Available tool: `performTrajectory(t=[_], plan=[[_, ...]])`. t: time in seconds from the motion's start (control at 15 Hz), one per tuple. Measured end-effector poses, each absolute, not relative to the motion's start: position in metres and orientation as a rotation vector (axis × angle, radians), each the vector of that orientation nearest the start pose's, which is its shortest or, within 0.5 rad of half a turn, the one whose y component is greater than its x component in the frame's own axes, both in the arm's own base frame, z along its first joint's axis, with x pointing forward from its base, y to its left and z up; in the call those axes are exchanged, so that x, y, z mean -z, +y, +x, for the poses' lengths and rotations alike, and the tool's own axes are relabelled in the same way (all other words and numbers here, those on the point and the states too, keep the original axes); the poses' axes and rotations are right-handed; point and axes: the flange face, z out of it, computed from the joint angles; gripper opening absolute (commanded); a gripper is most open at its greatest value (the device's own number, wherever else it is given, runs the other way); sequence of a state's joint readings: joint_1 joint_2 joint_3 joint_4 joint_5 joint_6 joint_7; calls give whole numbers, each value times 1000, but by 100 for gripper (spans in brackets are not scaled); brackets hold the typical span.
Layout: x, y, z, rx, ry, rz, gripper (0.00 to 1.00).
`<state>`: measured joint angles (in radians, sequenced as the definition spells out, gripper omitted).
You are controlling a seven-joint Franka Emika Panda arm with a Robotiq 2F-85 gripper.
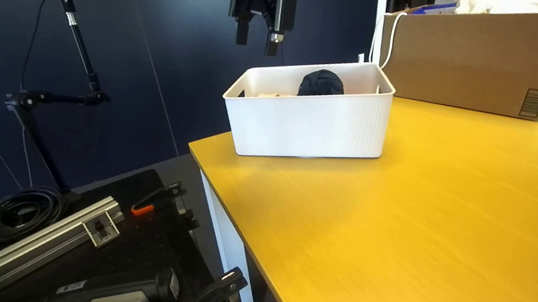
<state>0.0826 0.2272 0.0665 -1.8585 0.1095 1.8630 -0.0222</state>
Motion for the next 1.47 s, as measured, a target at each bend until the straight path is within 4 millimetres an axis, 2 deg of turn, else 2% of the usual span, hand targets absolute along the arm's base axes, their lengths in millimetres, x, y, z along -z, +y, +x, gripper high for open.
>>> performTrajectory(t=[0.33, 0.67, 1.0, 1.27, 1.47], plan=[[-361, 124, 627, -227, -364, -3021, 100], [-322, 157, 664, -156, -484, -3032, 100], [-294, 158, 697, -118, -535, -3063, 100], [-304, 154, 704, -80, -558, -3058, 100], [-305, 157, 704, -78, -558, -3057, 100]])
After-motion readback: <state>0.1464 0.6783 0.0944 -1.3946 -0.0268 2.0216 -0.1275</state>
